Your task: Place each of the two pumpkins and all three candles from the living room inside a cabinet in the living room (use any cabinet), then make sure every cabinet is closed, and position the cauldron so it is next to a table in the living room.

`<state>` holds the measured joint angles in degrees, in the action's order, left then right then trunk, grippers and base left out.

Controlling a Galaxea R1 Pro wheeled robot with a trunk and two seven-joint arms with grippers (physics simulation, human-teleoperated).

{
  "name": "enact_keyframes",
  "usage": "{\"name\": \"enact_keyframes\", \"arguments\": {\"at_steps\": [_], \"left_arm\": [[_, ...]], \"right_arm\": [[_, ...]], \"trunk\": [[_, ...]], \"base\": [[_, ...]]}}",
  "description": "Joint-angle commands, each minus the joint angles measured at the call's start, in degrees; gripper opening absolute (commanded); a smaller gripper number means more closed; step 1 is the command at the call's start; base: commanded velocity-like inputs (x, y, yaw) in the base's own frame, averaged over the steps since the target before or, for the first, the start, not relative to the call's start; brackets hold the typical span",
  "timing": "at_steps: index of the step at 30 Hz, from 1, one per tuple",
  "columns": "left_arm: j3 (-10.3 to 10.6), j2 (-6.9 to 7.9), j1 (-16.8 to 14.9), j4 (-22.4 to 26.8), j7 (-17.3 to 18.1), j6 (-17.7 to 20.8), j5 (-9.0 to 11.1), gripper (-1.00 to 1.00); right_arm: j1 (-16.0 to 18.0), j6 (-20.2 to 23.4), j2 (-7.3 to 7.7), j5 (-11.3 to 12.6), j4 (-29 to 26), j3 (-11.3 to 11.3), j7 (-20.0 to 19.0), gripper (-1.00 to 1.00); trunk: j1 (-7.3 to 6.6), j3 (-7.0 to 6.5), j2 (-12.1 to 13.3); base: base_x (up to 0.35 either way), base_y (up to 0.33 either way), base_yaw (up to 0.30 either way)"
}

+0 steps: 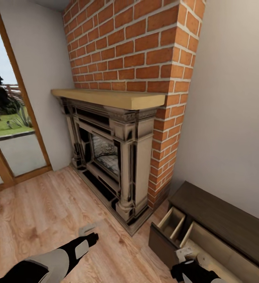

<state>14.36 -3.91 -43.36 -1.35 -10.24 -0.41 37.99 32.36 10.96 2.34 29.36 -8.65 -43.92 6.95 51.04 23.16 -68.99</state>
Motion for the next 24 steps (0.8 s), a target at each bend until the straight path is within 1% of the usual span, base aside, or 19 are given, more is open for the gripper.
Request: {"name": "enact_keyframes", "arguments": {"at_steps": [1,2,6,15,18,24], "left_arm": [[0.47,0.02,0.09,-0.12,-0.08,-0.07,0.64,1.00],[0.45,0.09,0.45,-0.10,-0.06,-0.12,1.03,1.00],[0.42,0.18,1.01,-0.02,-0.05,-0.19,1.59,1.00],[0.38,-0.01,1.24,0.01,-0.05,-0.25,1.81,1.00],[0.37,-0.17,1.25,0.02,-0.05,-0.28,1.79,1.00],[0.32,-0.22,1.26,0.22,-0.06,-0.51,1.79,1.00]], "right_arm": [[-0.03,0.29,0.08,0.47,-0.16,-0.48,0.31,1.00],[-0.11,0.13,0.11,0.49,0.14,-0.48,0.09,1.00],[-0.66,-0.12,0.40,0.52,1.79,-0.47,-1.46,1.00],[-0.97,-0.23,0.62,0.49,2.71,-0.47,-2.50,1.00],[-0.98,-0.23,0.64,0.46,2.75,-0.47,-2.54,1.00],[-0.98,-0.24,0.64,0.44,2.76,-0.47,-2.55,1.00]], "trunk": [[0.00,-0.02,-0.04],[0.00,-0.09,-0.04],[0.00,-0.41,-0.04],[0.00,-1.15,-0.04],[0.00,-1.41,-0.04],[0.00,-1.89,-0.04]], "base": [[-0.081,0.285,0.178],[-0.104,0.285,0.177],[-0.137,0.277,0.168],[-0.206,0.230,0.124],[-0.153,0.132,0.113],[-0.036,0.031,0.155]]}}
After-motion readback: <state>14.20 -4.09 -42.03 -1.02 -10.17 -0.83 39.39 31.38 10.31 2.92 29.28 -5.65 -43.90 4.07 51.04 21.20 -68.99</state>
